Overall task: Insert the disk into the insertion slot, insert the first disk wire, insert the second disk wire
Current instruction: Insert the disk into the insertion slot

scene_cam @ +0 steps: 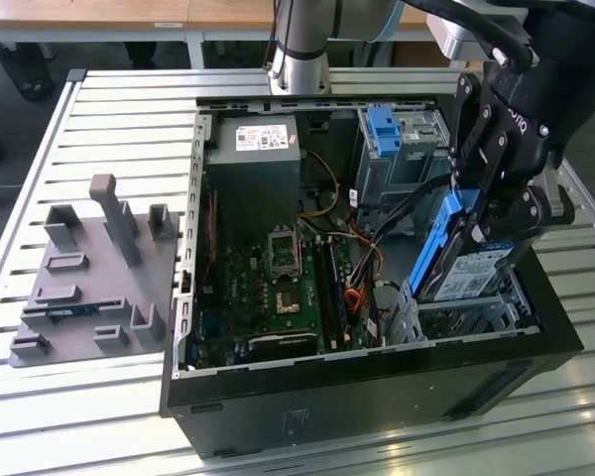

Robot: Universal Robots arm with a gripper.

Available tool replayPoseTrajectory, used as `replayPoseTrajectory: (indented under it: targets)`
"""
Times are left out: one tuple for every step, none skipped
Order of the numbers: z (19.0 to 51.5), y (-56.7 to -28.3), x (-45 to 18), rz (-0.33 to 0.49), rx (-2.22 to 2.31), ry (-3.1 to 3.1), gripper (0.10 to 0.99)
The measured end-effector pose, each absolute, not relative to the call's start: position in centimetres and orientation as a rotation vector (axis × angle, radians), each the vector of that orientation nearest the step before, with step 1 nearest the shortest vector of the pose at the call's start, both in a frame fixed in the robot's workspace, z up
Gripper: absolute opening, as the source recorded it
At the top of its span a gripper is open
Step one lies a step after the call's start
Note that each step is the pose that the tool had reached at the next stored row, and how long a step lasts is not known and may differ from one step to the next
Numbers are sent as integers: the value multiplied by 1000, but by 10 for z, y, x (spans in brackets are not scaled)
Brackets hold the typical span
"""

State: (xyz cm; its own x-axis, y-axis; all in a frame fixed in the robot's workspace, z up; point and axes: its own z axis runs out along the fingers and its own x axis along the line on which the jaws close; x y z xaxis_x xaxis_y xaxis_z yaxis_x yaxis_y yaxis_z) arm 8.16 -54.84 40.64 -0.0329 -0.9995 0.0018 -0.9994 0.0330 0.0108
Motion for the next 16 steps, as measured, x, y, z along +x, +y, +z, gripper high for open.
replayPoseTrajectory:
  targets:
    - [406, -548, 82, -10, 2178, -2251, 365]
    - [405, -548, 82, -10, 2178, -2251, 365]
    - [404, -548, 82, -10, 2178, -2251, 365]
    - [402, -548, 82, -10, 2178, -2251, 365]
    - [402, -548, 82, -10, 2178, -2251, 365]
    - [401, -548, 82, -10, 2178, -2251, 365]
    - [400, -548, 82, -10, 2178, -2251, 365]
    - [400, -548, 82, -10, 2178, -2251, 365]
    - [399, -548, 82, -10, 2178, -2251, 365]
    - [398, -548, 82, -10, 2178, -2251, 365]
    - [398, -548, 82, -10, 2178, -2251, 365]
    - [397, -548, 82, -10, 2178, -2251, 365]
    - [396, -548, 82, -10, 2178, -2251, 365]
    - [396, -548, 82, -10, 2178, -2251, 365]
    - [395, -548, 82, -10, 2178, -2251, 365]
    - [394, -548, 82, -10, 2178, -2251, 365]
